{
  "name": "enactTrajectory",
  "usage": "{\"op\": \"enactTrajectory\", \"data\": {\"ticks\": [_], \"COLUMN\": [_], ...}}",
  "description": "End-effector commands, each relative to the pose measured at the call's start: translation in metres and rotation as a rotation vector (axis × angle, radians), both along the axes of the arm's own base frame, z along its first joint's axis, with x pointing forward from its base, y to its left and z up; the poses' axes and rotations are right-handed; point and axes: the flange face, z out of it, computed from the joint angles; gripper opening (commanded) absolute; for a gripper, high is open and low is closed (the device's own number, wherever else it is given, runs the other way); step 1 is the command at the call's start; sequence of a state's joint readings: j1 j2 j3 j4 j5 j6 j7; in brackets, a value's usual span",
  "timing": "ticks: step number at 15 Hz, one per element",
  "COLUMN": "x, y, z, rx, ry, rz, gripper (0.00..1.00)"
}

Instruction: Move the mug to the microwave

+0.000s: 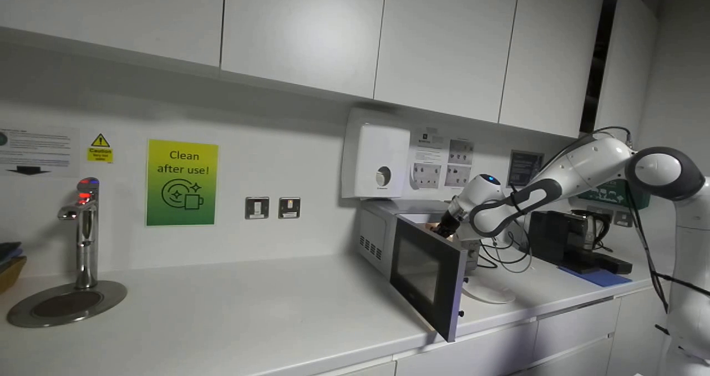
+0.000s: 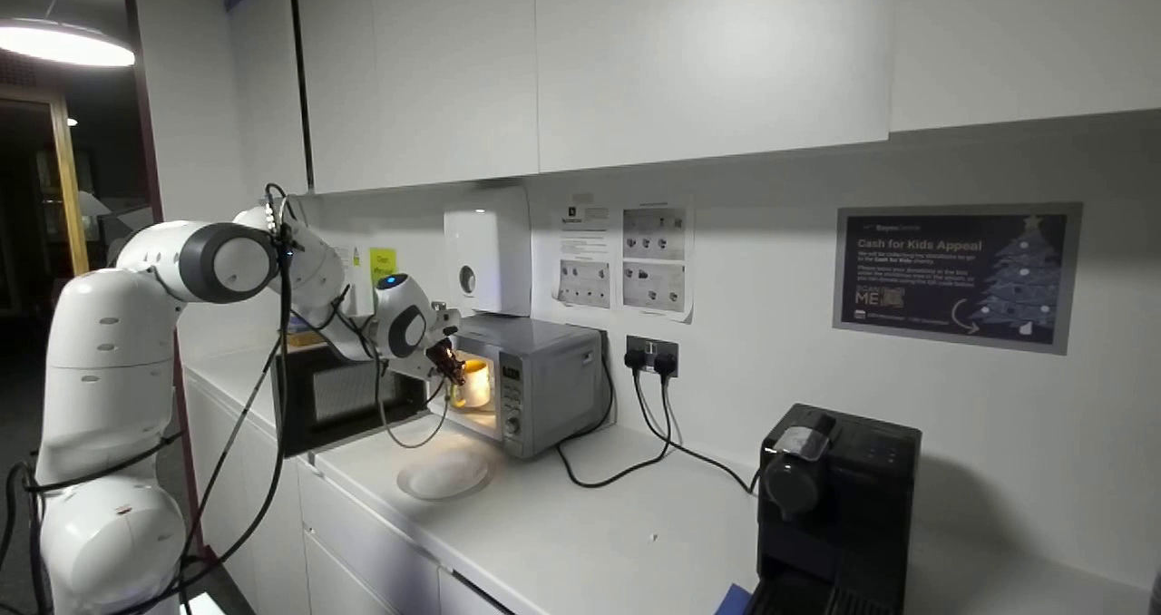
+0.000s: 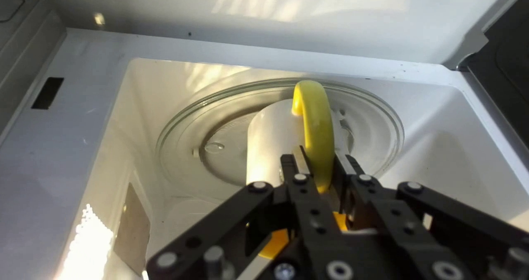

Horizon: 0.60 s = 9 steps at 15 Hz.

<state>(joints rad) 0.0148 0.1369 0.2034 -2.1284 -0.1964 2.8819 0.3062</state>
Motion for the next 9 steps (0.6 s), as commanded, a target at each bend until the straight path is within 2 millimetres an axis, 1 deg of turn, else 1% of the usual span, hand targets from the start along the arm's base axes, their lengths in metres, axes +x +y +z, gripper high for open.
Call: {"op": "enactTrajectory", "data": {"ticks": [1, 9], "x": [0.014, 0.028], "y": [-0.002, -0.005], "z": [0.012, 0.011], "rx": [-0.014, -0.017], "ry": [-0.018, -0.014], "rz": [0.020, 0.016], "gripper": [0.04, 0.04]}}
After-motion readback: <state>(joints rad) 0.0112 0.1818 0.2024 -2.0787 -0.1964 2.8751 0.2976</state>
